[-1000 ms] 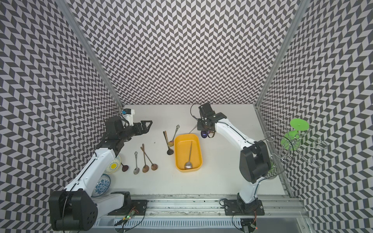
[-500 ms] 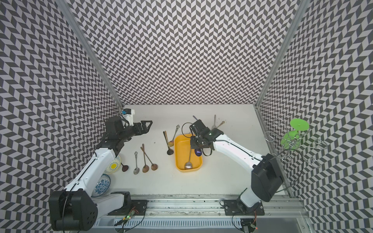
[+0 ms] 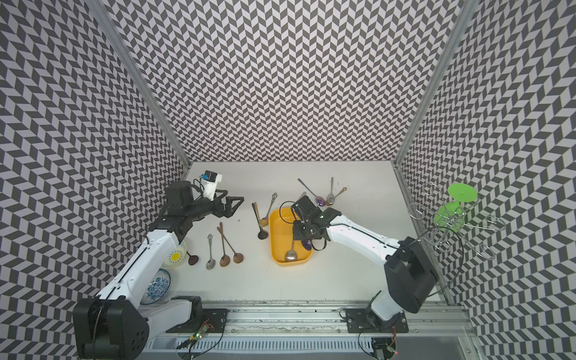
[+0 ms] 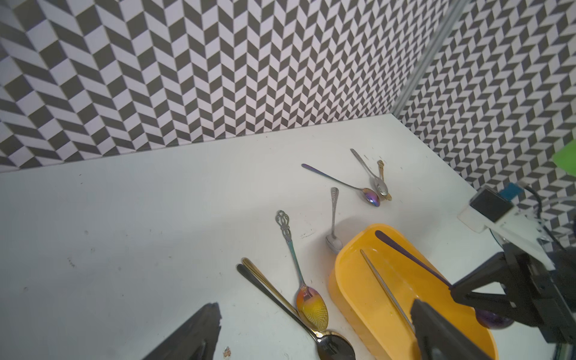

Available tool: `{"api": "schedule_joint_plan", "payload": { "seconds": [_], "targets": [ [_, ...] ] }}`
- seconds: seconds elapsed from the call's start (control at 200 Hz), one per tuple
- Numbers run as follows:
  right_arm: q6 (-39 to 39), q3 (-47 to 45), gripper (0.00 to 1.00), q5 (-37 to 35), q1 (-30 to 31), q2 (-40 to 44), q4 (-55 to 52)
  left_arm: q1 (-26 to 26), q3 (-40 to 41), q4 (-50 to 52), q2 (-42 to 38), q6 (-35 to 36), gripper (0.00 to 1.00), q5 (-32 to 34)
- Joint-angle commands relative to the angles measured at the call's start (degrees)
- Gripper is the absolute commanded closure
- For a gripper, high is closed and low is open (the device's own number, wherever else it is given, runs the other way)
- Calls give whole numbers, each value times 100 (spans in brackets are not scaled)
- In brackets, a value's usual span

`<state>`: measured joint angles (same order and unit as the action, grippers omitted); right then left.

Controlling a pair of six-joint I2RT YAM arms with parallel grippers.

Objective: Put the spoon into the storage box
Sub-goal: Place the spoon in the storage box.

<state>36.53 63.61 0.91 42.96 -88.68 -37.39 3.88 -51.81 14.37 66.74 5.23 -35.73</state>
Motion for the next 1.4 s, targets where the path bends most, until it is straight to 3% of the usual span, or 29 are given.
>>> {"api": "schedule_joint_plan", "payload": {
  "seconds": [0.0,0.085,0.225,0.451,0.656,0.891,1.127,1.392],
  "targets": [
    [142,-88,100,4,29,23,334,249,-310,752,-19,1277,1,-29],
    [164,-138,100,121,37,13,414,471,-339,1021,-25,1706,1,117],
    [224,-222,100,312,70,-21,477,954,-297,1811,-9,2856,1,-294],
    [269,-217,100,381,70,-71,565,1283,-276,2352,-1,3624,4,-457],
    [234,-136,81,399,107,-132,563,1361,-215,2401,-59,3652,4,-567],
    [173,117,68,200,108,-110,444,1387,-342,2439,-29,3678,4,-550],
    [-14,750,62,-8,-243,-228,223,1409,-347,2517,-61,3761,3,-506],
    [-513,1941,54,-199,-895,-1116,-60,1423,-432,2571,-73,3827,3,-451]
  ]
}}
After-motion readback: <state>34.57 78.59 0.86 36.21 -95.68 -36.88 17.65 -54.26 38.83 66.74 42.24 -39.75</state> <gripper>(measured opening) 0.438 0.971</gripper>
